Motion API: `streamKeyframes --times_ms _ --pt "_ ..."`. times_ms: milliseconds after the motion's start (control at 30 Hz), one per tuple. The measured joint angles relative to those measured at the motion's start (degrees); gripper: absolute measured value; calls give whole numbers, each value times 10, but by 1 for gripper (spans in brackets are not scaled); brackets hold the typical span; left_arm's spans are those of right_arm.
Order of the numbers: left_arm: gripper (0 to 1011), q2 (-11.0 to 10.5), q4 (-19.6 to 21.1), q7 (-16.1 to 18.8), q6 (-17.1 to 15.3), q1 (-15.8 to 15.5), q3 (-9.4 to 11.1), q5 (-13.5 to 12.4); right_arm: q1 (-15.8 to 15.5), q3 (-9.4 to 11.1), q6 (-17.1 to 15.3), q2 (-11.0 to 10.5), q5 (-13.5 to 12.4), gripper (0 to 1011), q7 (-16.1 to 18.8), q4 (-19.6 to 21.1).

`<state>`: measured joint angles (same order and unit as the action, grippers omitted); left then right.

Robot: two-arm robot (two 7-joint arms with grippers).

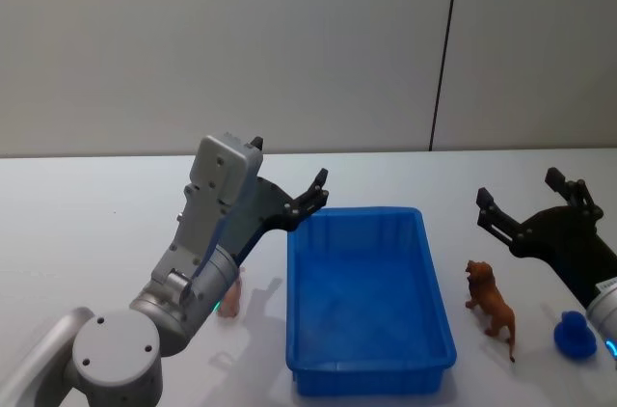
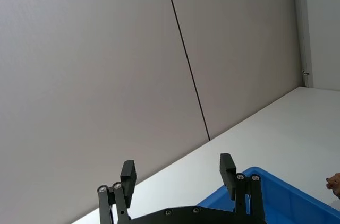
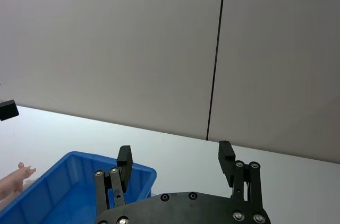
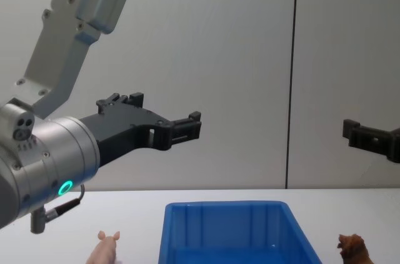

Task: Pick up the two dolls from the table and place them into the box.

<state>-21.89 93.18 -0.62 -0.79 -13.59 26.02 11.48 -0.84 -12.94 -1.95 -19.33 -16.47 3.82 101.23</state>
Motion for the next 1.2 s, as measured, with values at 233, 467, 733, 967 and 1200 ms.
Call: streamKeyframes --times_ms 233,467,733,967,1200 --pt "1001 0 0 0 0 0 0 0 0 0 0 0 0 1001 0 0" --pt "1001 0 0 0 0 0 0 0 0 0 0 0 0 1001 0 0" --pt "1001 0 0 0 0 0 0 0 0 0 0 0 0 1001 0 0" --pt "1001 0 0 0 0 0 0 0 0 0 0 0 0 1001 0 0" --pt "1001 0 0 0 0 0 0 0 0 0 0 0 0 1001 0 0"
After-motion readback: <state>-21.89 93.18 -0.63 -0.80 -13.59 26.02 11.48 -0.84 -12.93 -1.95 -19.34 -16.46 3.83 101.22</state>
